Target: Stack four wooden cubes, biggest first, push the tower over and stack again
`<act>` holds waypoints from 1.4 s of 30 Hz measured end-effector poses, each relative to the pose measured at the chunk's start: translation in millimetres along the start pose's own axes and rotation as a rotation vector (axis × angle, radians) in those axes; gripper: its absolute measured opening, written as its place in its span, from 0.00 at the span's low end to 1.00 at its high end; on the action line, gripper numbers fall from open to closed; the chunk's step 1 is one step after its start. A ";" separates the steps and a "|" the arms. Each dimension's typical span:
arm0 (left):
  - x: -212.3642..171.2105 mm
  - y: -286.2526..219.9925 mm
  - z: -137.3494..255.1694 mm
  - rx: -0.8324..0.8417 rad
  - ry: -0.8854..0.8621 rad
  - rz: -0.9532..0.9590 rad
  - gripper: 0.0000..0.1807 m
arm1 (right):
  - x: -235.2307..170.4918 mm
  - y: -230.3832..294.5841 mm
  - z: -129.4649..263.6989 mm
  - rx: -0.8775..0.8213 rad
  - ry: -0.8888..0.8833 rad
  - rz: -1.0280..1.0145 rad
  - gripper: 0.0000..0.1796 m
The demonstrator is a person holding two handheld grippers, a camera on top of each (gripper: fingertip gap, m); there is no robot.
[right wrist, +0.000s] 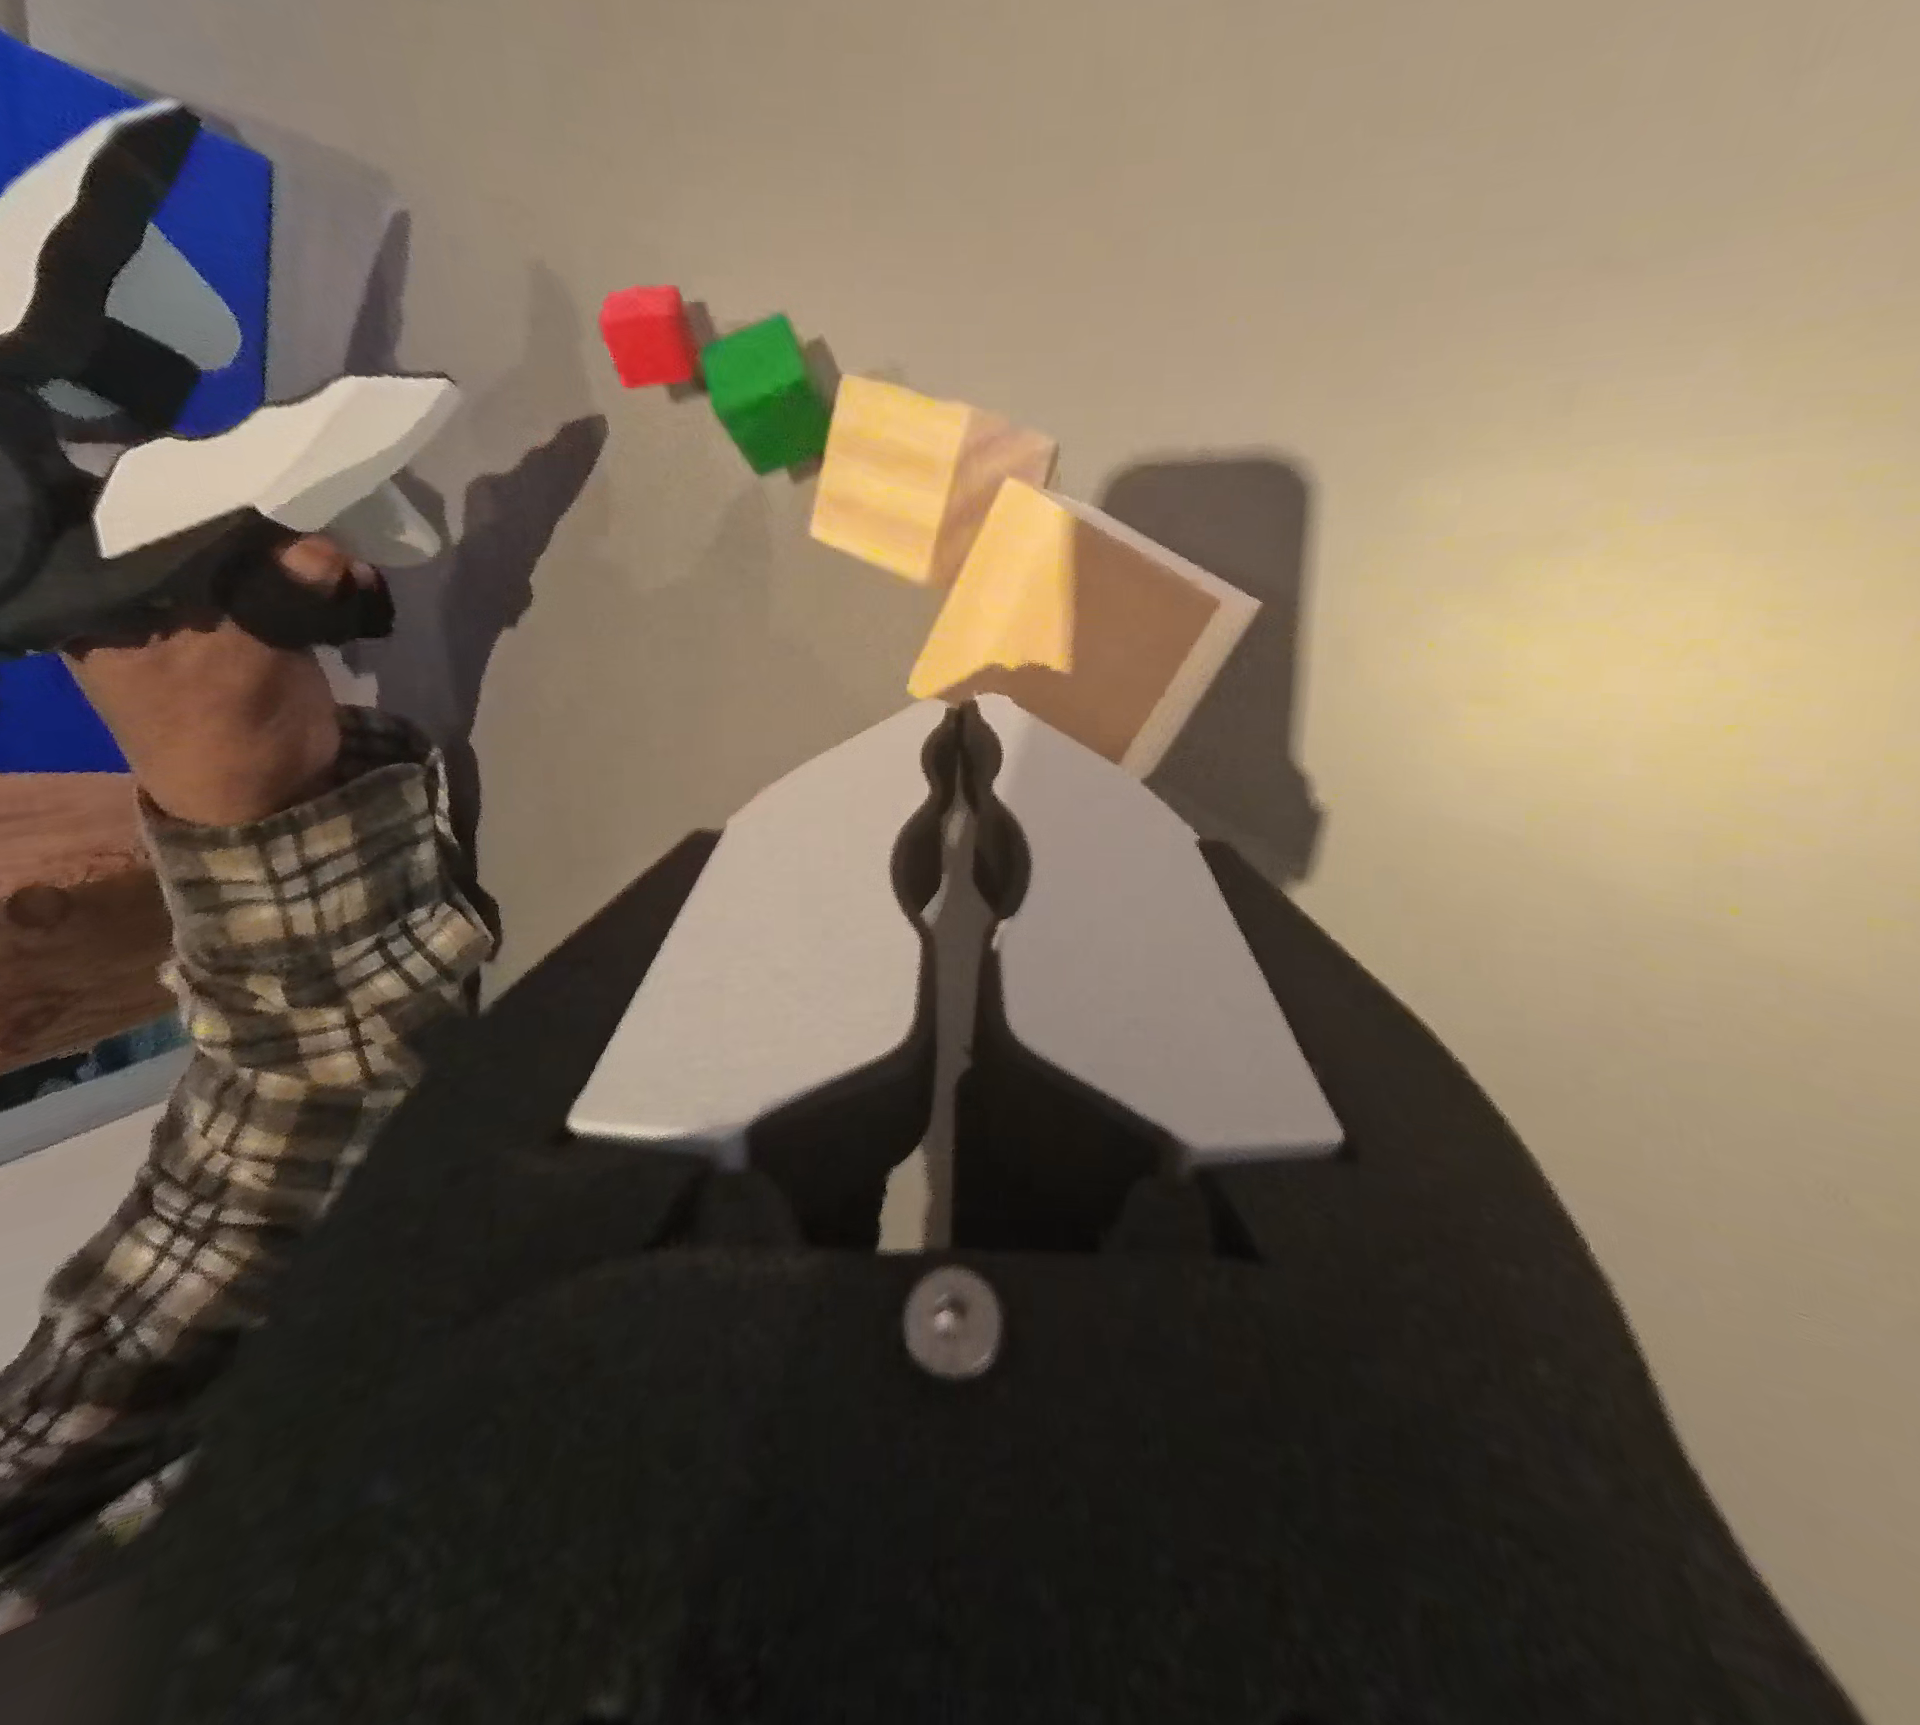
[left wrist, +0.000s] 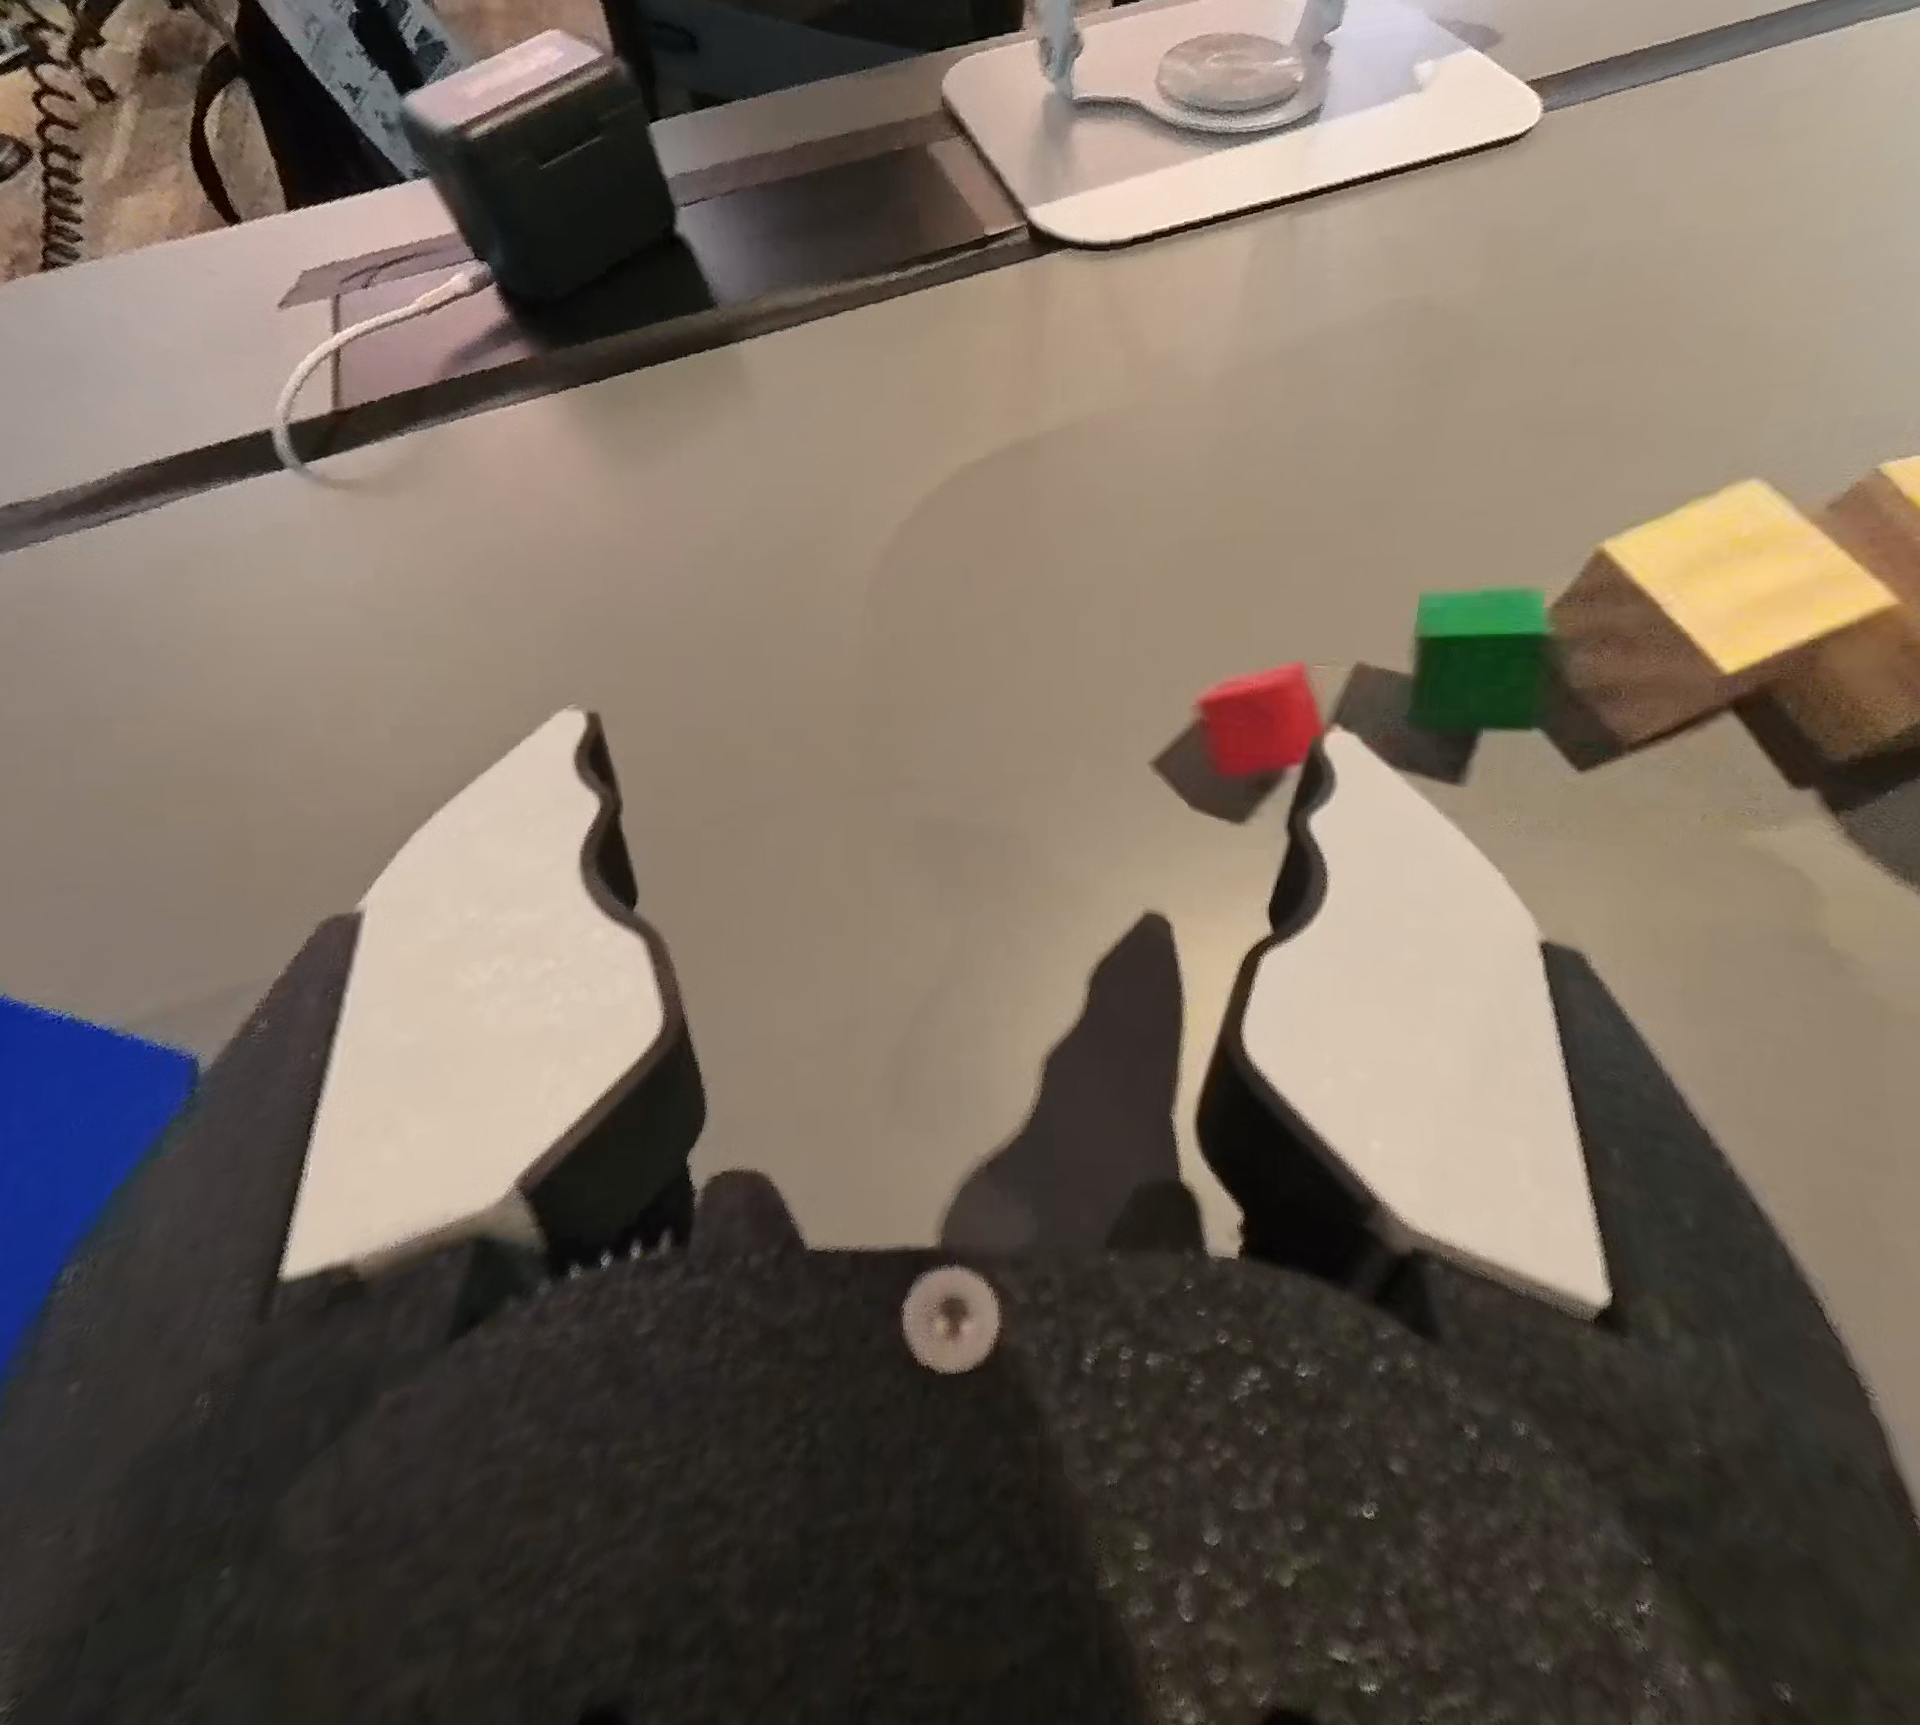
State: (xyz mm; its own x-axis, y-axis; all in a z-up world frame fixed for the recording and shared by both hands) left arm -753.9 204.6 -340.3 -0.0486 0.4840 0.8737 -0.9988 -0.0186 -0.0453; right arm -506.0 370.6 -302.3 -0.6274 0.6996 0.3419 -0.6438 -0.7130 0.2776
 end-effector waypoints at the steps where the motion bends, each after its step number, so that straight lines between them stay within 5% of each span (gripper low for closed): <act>1: 0.9 -2.6 -1.1 -0.011 -0.004 -0.018 0.67 | -2.0 -2.1 1.8 0.003 -0.010 0.004 0.00; 28: -3.2 -13.6 -12.6 -0.042 0.038 -0.071 0.66 | -36.1 -75.0 34.5 0.030 -0.388 0.098 0.00; 33: -3.6 -14.1 -13.7 -0.059 0.026 -0.057 0.66 | -38.8 -90.7 37.7 0.019 -0.490 0.137 0.11; 42: -3.8 -8.9 -9.9 -0.039 0.005 -0.017 0.66 | -43.2 -118.0 40.4 -0.128 -0.607 0.121 0.48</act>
State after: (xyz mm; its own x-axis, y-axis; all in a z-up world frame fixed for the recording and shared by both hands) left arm -744.8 211.7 -348.0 -0.0313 0.4880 0.8723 -0.9985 0.0238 -0.0491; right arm -385.2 422.6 -313.6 -0.3632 0.4370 0.8229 -0.6547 -0.7481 0.1083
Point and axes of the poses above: each gripper's, where its closed fingertips meet, z back along the fingers, x out of its top, y = z × x across the jaws, the point moved 9 cm from there along z, back along the fingers, and after that the axes turned 13 degrees about -x, right-handed, at the moved point
